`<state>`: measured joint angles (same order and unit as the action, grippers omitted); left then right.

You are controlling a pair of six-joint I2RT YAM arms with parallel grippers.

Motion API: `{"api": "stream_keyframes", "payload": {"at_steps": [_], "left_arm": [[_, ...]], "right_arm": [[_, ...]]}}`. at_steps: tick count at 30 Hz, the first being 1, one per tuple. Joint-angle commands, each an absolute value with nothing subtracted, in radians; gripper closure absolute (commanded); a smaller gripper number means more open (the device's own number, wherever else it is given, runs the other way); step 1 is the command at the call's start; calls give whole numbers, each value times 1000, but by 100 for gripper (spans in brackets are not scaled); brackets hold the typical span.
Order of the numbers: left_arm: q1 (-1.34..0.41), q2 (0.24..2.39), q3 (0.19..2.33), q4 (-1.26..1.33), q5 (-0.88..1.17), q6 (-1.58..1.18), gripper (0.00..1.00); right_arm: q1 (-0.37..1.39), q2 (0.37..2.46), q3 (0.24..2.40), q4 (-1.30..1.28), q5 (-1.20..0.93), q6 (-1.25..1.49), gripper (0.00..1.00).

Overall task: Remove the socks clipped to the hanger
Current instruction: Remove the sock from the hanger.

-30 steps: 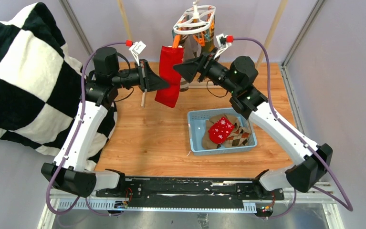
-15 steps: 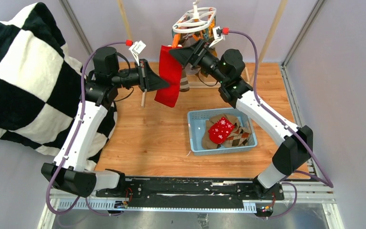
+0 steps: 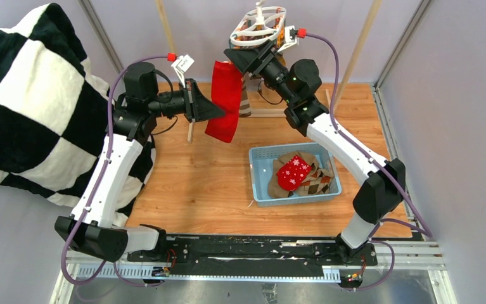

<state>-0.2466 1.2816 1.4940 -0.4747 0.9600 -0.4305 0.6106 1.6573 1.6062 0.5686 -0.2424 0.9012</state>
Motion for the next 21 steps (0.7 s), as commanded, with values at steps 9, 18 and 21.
{"api": "stream_keyframes", "payload": {"at_steps": [9, 18, 21], "left_arm": [[-253, 1266, 1530, -524, 962, -390, 100], [-253, 1246, 1506, -581, 938, -305, 100], [-253, 1246, 1513, -599, 934, -283, 100]], "right_arm": [[610, 1687, 1684, 607, -215, 911, 64], [598, 1672, 1671, 609, -239, 912, 99], [597, 1667, 1663, 600, -258, 908, 94]]}}
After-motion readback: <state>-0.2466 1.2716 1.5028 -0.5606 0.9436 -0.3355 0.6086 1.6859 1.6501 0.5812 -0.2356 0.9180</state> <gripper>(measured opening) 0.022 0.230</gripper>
